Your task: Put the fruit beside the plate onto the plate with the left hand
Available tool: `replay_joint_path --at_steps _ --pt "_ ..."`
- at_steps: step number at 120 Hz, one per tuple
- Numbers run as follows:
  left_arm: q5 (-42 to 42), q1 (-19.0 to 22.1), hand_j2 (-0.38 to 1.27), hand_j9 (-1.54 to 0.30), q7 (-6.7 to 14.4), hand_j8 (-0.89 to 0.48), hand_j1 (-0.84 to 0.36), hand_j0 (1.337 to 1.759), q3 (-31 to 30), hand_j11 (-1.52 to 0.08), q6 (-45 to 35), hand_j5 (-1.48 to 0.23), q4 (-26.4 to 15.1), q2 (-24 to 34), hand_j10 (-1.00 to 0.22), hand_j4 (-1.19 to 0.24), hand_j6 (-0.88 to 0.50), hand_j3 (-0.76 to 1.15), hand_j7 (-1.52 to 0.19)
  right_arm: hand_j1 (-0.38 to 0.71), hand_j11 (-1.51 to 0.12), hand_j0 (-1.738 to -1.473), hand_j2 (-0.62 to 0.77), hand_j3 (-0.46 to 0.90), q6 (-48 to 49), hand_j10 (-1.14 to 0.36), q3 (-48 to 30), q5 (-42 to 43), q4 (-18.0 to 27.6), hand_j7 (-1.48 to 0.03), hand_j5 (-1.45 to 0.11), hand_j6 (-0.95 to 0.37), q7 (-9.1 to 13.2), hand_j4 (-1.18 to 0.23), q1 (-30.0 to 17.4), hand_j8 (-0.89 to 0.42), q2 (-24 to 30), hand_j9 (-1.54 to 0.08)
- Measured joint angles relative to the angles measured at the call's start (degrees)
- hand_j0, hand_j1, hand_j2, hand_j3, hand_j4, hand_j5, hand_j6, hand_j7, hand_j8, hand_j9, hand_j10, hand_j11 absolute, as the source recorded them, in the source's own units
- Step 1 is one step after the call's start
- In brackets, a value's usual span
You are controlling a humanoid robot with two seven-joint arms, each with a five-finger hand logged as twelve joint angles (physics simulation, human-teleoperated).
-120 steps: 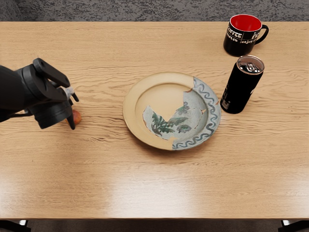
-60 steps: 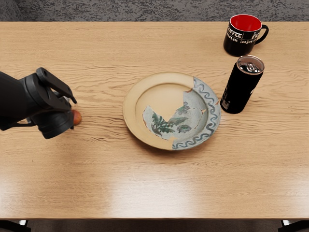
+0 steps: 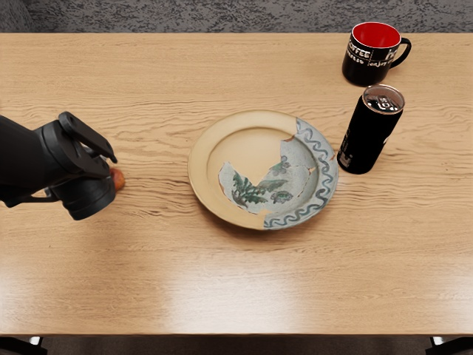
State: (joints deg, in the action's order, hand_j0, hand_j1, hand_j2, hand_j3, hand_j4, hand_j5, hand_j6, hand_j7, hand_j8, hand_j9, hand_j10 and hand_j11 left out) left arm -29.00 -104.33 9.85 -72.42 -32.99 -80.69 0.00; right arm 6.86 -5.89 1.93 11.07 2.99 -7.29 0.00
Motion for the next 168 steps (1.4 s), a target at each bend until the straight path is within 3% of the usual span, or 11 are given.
replay_joint_path --at_steps 121,125,133,142,154,165,168 --pt "-0.1 2.3 0.09 -0.58 0.0 -0.45 -0.19 1.658 1.2 -0.58 -2.0 -0.58 0.5 0.0 -0.45 -0.45 -0.45 0.00 -0.58 -0.33 -0.02 -1.658 0.00 0.00 0.0 -0.02 0.0 0.0 0.0 -0.02 -0.02 -0.02 0.0 -0.02 0.0 -0.02 0.0 -0.02" --pt "-0.1 2.6 0.10 -0.63 0.1 -0.45 -0.26 1.658 1.5 -0.66 -1.5 -0.65 0.5 0.0 -0.51 -0.50 -0.34 0.00 -0.71 -0.33 -0.02 -1.658 0.00 0.00 0.0 -0.02 0.0 0.0 0.0 -0.02 -0.02 -0.02 0.0 -0.02 0.0 -0.02 0.0 -0.02" --pt "-0.4 2.2 0.09 -1.02 0.5 -0.11 -0.38 1.675 1.7 -0.79 1.1 -0.72 0.4 0.0 -0.61 -0.60 -0.02 0.06 -1.06 -0.33 -0.02 -1.658 0.00 0.00 0.0 -0.02 0.0 0.0 0.0 -0.02 -0.02 -0.02 0.0 -0.02 0.0 -0.02 0.0 -0.02" --pt "-0.2 2.2 -0.03 -1.24 0.7 0.11 -0.46 1.678 1.8 -0.90 2.7 -0.99 0.5 0.0 -0.69 -0.40 0.19 0.34 -1.27 -0.33 -0.02 -1.658 0.00 0.00 0.0 -0.02 0.0 0.0 0.0 -0.02 -0.02 -0.02 0.0 -0.02 0.0 -0.02 0.0 -0.02" --pt "-0.3 2.2 -0.03 -1.35 0.7 0.23 -0.53 1.687 1.9 -0.99 3.6 -1.22 0.4 0.0 -0.76 -0.23 0.31 0.43 -1.37 -0.33 -0.02 -1.658 0.00 0.00 0.0 -0.02 0.0 0.0 0.0 -0.02 -0.02 -0.02 0.0 -0.02 0.0 -0.02 0.0 -0.02" --pt "-0.4 2.0 0.01 -1.34 0.6 0.24 -0.54 1.689 1.8 -1.04 4.0 -1.21 0.4 0.0 -0.80 -0.23 0.32 0.41 -1.36 -0.33 -0.02 -1.658 0.00 0.00 0.0 -0.02 0.0 0.0 0.0 -0.02 -0.02 -0.02 0.0 -0.02 0.0 -0.02 0.0 -0.02" --pt "-0.6 1.9 0.03 -1.33 0.6 0.23 -0.54 1.660 1.7 -1.05 4.1 -1.20 0.4 0.0 -0.81 -0.24 0.30 0.40 -1.35 -0.33 -0.02 -1.658 0.00 0.00 0.0 -0.02 0.0 0.0 0.0 -0.02 -0.02 -0.02 0.0 -0.02 0.0 -0.02 0.0 -0.02"
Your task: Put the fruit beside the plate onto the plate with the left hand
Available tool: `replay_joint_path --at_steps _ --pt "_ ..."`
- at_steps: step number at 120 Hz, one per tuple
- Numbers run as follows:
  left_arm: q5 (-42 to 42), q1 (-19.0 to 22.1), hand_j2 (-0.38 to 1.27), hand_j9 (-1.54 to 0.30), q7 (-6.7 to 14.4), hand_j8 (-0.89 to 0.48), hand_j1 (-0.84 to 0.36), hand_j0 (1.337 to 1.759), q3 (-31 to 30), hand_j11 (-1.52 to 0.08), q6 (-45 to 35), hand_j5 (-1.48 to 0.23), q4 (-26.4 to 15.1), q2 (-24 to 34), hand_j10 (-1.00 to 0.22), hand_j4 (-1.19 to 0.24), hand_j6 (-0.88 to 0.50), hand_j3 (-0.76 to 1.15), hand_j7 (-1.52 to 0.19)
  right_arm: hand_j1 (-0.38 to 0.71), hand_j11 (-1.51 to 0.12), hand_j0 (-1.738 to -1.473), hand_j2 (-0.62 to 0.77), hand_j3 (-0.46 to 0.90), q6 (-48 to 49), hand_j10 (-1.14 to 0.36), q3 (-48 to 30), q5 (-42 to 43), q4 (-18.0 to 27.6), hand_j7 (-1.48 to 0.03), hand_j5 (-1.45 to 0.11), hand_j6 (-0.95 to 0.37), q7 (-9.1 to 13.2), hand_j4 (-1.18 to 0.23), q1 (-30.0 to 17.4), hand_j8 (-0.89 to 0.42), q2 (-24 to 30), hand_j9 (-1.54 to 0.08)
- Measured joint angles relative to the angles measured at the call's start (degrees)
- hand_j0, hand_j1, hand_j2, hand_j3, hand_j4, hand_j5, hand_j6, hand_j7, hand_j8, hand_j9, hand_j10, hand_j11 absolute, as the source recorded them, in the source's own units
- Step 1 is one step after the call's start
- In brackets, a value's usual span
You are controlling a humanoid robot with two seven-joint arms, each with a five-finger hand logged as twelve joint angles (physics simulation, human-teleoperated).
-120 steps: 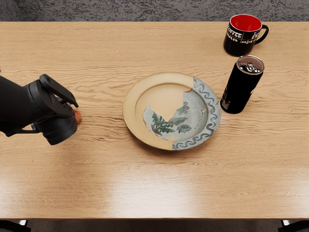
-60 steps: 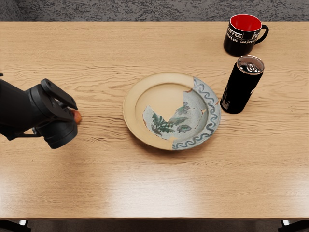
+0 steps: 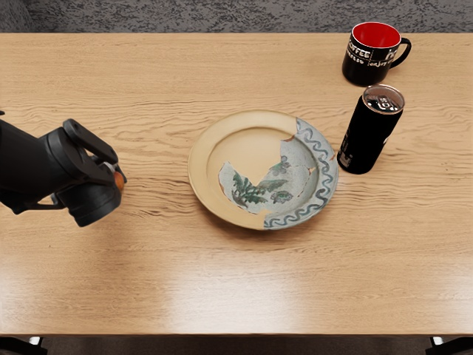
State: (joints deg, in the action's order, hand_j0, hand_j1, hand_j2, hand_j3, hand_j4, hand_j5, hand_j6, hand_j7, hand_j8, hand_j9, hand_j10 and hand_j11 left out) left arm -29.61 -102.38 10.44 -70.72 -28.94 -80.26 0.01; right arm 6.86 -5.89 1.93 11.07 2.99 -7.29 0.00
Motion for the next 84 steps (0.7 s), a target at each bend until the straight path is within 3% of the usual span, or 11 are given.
replay_joint_path --at_steps 18,33,38,44,62,72,84 --pt "-1.5 -1.2 0.09 -1.04 0.2 -0.02 -0.57 1.652 -0.3 -1.10 0.6 -1.15 -0.1 0.0 -0.84 -0.27 0.06 0.21 -1.06 -0.33 -0.02 -1.658 0.00 0.00 0.0 -0.02 0.0 0.0 0.0 -0.02 -0.02 -0.02 0.0 -0.02 0.0 -0.02 0.0 -0.02" --pt "-2.3 -1.5 0.19 -0.96 -0.1 -0.08 -0.59 1.651 -0.5 -1.12 0.7 -1.11 -0.1 0.0 -0.85 -0.29 0.00 0.12 -0.99 -0.33 -0.02 -1.658 0.00 0.00 0.0 -0.01 0.0 0.0 0.0 -0.02 -0.02 -0.01 0.0 -0.01 0.0 -0.01 0.0 -0.02" --pt "-2.4 -2.5 0.22 -1.00 -0.2 -0.20 -0.58 1.651 -0.5 -1.13 0.9 -1.12 -0.1 0.4 -0.85 -0.33 -0.12 0.09 -1.02 -0.33 -0.02 -1.658 0.00 0.00 0.0 -0.01 0.0 0.0 0.0 -0.02 -0.02 -0.01 0.0 -0.01 0.0 -0.01 0.0 -0.02" --pt "-2.5 -4.0 0.24 -1.04 -0.2 -0.23 -0.54 1.648 -0.5 -1.14 1.1 -1.12 -0.2 1.7 -0.85 -0.38 -0.15 0.07 -1.05 -0.33 -0.02 -1.658 0.00 0.00 0.0 -0.01 0.0 0.0 0.0 -0.02 -0.02 -0.01 0.0 -0.01 0.0 -0.01 0.0 -0.02" --pt "-2.8 -7.0 0.27 -1.12 0.0 -0.25 -0.51 1.641 -0.5 -1.17 3.1 -1.12 -0.4 4.0 -0.85 -0.44 -0.18 0.04 -1.10 -0.33 -0.02 -1.658 0.00 0.00 0.0 -0.01 0.0 0.0 0.0 -0.02 -0.02 -0.01 0.0 -0.01 0.0 -0.01 0.0 -0.02" --pt "-2.8 -10.1 0.37 -1.14 0.1 -0.25 -0.52 1.640 -0.5 -1.18 8.7 -1.12 -0.5 7.3 -0.85 -0.46 -0.20 0.02 -1.12 -0.33 -0.02 -1.658 0.00 0.00 0.0 -0.02 0.0 0.0 0.0 -0.02 -0.02 -0.02 0.0 -0.02 0.0 -0.02 0.0 -0.02" --pt "-2.7 -12.3 0.36 -1.16 0.2 -0.23 -0.53 1.637 -0.3 -1.19 16.4 -1.13 -0.5 11.3 -0.84 -0.45 -0.17 0.01 -1.14 -0.33 -0.02 -1.658 0.00 0.00 0.0 -0.02 0.0 0.0 0.0 -0.02 -0.02 -0.02 0.0 -0.02 0.0 -0.02 0.0 -0.02"
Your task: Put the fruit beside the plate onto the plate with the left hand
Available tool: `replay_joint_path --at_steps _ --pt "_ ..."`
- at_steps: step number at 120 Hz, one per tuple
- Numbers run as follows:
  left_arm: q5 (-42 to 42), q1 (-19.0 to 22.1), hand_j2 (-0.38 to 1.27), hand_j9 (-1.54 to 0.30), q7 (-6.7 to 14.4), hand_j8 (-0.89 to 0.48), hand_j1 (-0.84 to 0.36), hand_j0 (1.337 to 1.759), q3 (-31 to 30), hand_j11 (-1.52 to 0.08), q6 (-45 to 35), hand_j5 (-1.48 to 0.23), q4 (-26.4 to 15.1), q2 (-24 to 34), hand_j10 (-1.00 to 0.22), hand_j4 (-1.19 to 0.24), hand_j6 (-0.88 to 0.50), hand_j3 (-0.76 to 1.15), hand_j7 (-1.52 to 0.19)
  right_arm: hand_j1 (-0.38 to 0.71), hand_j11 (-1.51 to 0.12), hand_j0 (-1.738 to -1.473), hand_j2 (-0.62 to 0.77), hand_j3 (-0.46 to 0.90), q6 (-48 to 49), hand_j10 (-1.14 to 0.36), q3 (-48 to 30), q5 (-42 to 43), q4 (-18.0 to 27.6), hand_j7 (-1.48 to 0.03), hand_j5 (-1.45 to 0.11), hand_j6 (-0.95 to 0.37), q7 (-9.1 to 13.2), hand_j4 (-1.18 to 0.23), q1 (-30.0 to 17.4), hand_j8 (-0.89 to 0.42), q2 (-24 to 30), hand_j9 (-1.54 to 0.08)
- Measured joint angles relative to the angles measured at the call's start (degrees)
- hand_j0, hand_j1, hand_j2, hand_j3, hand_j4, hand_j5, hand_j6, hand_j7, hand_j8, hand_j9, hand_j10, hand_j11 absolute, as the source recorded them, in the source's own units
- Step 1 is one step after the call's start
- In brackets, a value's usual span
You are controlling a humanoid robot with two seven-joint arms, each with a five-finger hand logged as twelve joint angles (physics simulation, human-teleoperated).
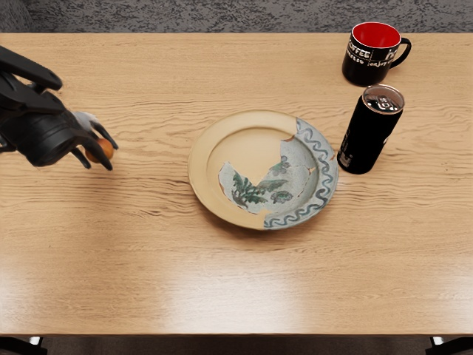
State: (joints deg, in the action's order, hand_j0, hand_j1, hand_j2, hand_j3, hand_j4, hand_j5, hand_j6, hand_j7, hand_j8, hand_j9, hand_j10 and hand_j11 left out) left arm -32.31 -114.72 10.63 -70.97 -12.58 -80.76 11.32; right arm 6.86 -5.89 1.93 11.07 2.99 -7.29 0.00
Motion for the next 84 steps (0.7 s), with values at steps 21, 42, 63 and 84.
replay_joint_path --at_steps 21,42,63,84 --pt "0.4 -5.0 0.39 -1.18 -0.2 -0.22 -0.53 1.635 2.2 -1.20 17.2 -1.14 0.6 6.6 -0.84 -0.47 -0.17 0.01 -1.16 -0.33 -0.02 -1.658 0.00 0.00 0.0 -0.02 0.0 0.0 0.0 -0.02 -0.02 -0.02 0.0 -0.01 0.0 -0.02 0.0 -0.02" --pt "1.9 -3.9 0.34 -1.19 -0.3 -0.24 -0.49 1.635 13.3 -1.20 22.8 -1.15 3.4 6.8 -0.84 -0.48 -0.19 0.00 -1.17 -0.33 -0.02 -1.658 0.00 0.00 0.0 -0.01 0.0 0.0 0.0 -0.02 -0.02 -0.01 0.0 -0.01 0.0 -0.01 0.0 -0.02" --pt "5.0 2.3 0.34 -1.19 -0.2 -0.22 -0.51 1.635 24.9 -1.20 23.7 -1.15 8.5 -1.4 -0.84 -0.49 -0.16 0.00 -1.17 -0.33 -0.02 -1.658 0.00 0.00 0.0 -0.02 0.0 0.0 0.0 -0.02 -0.02 -0.02 0.0 -0.02 0.0 -0.02 0.0 -0.02" --pt "9.0 4.3 0.21 -0.91 -0.1 -0.21 -0.28 1.644 31.0 -0.91 23.5 -0.90 12.7 -4.1 -0.66 -0.43 -0.19 0.00 -0.91 -0.33 -0.02 -1.658 0.00 0.00 0.0 -0.02 0.0 0.0 0.0 -0.02 -0.02 -0.02 0.0 -0.02 0.0 -0.02 0.0 -0.02"
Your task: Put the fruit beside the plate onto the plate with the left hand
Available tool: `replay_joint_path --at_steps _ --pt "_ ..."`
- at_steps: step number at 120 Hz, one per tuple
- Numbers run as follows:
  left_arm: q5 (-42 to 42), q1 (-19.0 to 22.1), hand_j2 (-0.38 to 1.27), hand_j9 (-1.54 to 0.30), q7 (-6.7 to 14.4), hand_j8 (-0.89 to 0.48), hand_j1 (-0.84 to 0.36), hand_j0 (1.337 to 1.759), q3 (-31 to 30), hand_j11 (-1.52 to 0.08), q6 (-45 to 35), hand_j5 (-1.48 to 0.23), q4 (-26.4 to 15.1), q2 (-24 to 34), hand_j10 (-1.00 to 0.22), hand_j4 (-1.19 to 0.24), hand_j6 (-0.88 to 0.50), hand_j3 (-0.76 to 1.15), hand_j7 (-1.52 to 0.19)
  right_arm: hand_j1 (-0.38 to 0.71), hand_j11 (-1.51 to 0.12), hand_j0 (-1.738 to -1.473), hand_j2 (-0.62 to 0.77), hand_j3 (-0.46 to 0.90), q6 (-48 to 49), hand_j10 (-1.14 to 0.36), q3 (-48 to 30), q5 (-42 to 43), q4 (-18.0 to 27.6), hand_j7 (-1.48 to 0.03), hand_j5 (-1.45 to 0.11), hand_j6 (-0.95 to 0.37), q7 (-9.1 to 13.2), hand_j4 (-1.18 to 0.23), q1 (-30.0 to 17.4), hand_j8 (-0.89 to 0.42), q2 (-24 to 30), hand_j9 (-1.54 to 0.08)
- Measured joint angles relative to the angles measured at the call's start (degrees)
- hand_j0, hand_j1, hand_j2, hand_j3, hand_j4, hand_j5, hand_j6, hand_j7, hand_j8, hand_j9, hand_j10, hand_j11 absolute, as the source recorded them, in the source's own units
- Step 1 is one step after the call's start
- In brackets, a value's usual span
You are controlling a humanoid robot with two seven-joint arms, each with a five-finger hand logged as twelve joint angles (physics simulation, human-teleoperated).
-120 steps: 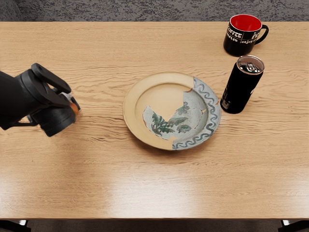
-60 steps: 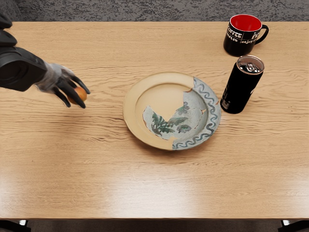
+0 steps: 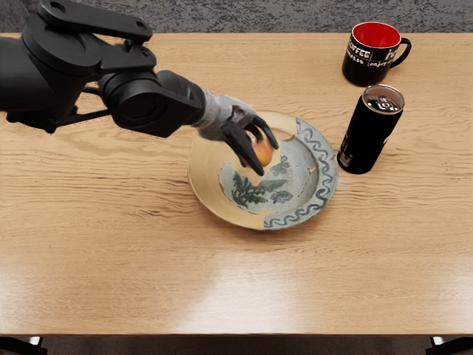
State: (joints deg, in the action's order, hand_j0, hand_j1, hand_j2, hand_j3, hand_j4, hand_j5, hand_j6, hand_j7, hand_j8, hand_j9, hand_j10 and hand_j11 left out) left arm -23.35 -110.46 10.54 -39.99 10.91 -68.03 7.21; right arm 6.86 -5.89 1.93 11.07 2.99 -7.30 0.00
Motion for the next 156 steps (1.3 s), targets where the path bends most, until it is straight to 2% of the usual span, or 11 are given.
replay_joint_path --at_steps 9,15,26,38,40,51,68,156 --pt "1.2 0.3 0.14 -0.63 0.0 -0.06 -0.09 1.648 1.3 -0.63 0.0 -0.63 0.8 -0.2 -0.45 -0.30 -0.11 0.00 -0.64 -0.33 -0.02 -1.658 0.00 0.00 0.0 -0.02 0.0 0.0 0.0 -0.02 -0.02 -0.02 0.0 -0.02 0.0 -0.02 0.0 -0.02" --pt "1.6 -0.3 0.11 -0.50 -0.1 -0.05 0.01 1.651 1.7 -0.50 0.2 -0.50 1.1 1.8 -0.36 -0.23 -0.09 0.00 -0.50 -0.33 -0.02 -1.658 0.00 0.00 0.0 -0.02 0.0 0.0 0.0 -0.02 -0.02 -0.02 0.0 -0.02 0.0 -0.02 0.0 -0.02" --pt "1.8 -2.2 0.07 -0.32 -0.1 -0.03 0.13 1.653 -1.8 -0.32 4.5 -0.32 0.6 16.8 -0.23 -0.15 -0.05 0.00 -0.32 -0.33 -0.02 -1.658 0.00 0.00 0.0 -0.02 0.0 0.0 0.0 -0.02 -0.02 -0.02 0.0 -0.02 0.0 -0.02 0.0 -0.02" --pt "1.3 0.1 0.04 -0.20 -0.4 -0.02 0.21 1.655 -10.9 -0.20 16.4 -0.20 0.2 34.4 -0.14 -0.09 -0.03 0.00 -0.20 -0.33 -0.02 -1.658 0.00 0.00 0.0 -0.02 0.0 0.0 0.0 -0.02 -0.02 -0.02 0.0 -0.02 0.0 -0.02 0.0 -0.02" --pt "1.3 0.5 0.04 -0.18 -0.5 -0.02 0.23 1.655 -12.4 -0.18 17.5 -0.18 0.2 35.8 -0.13 -0.09 -0.03 0.00 -0.18 -0.33 -0.02 -1.658 0.00 0.00 0.0 -0.01 0.0 0.0 0.0 -0.02 -0.02 -0.01 0.0 -0.02 0.0 -0.01 0.0 -0.02" --pt "1.0 0.6 0.03 -0.12 -0.6 -0.01 0.27 1.656 -17.3 -0.12 21.4 -0.12 0.1 36.1 -0.08 -0.05 -0.02 0.00 -0.12 -0.33 -0.02 -1.658 0.00 0.00 0.0 -0.01 0.0 0.0 0.0 -0.02 -0.02 -0.01 0.0 -0.01 0.0 -0.01 0.0 -0.02" --pt "0.9 0.6 0.01 -0.06 -0.7 -0.01 0.31 1.657 -19.9 -0.06 23.4 -0.06 0.1 36.1 -0.04 -0.03 -0.01 0.00 -0.06 -0.33 -0.02 -1.658 0.00 0.00 0.0 -0.01 0.0 0.0 0.0 -0.02 -0.02 -0.01 0.0 -0.02 0.0 -0.01 0.0 -0.02" --pt "0.9 0.6 0.00 0.00 -0.7 0.00 0.35 1.658 -20.8 0.00 24.1 0.00 0.1 36.1 0.00 0.00 0.00 0.00 0.00 -0.33 -0.02 -1.658 0.00 0.00 0.0 -0.02 0.0 0.0 0.0 -0.02 -0.02 -0.02 0.0 -0.02 0.0 -0.02 0.0 -0.02"
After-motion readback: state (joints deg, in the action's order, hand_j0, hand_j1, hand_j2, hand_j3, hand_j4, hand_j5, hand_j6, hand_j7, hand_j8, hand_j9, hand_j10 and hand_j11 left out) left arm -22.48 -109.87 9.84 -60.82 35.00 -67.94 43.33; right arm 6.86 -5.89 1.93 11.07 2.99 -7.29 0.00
